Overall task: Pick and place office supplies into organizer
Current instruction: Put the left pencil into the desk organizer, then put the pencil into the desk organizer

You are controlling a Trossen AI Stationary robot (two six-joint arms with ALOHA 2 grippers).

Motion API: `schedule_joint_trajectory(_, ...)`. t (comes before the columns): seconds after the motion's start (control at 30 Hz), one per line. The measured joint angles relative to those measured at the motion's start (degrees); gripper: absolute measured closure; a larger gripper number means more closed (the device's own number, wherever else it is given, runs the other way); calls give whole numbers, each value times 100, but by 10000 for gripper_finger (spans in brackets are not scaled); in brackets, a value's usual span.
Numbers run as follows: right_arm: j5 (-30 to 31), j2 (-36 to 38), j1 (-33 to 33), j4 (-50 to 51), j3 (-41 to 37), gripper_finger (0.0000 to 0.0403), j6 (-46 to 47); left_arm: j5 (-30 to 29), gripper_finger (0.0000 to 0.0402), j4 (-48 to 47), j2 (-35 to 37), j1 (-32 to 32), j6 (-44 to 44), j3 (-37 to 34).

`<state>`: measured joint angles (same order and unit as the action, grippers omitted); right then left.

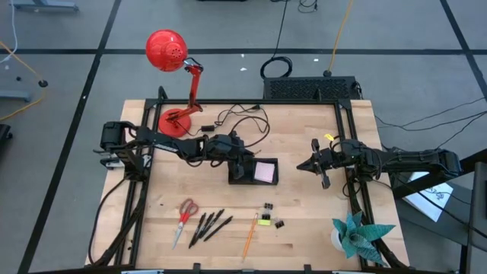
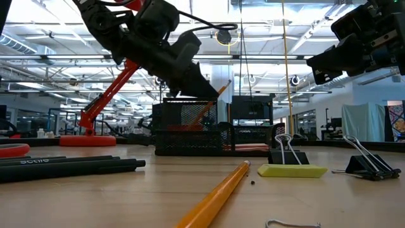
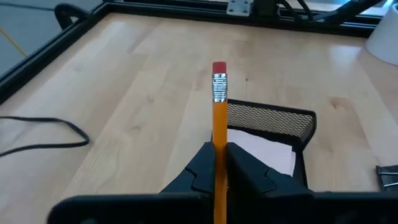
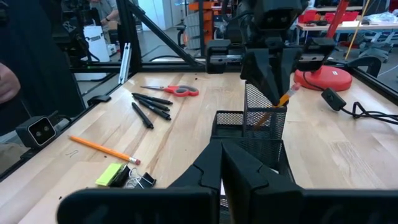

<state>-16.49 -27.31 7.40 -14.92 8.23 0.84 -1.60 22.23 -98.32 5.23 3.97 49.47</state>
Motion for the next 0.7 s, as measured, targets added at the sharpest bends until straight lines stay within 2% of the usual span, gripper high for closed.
schedule_joint_trajectory(0.33,-7,0,-1,20,2,399,2,29,269,-65,6,-17,42,2)
schedule_joint_trajectory(0.7,-9,0,-1,20,2,399,2,-166,245,-133,660,-163,-337,2)
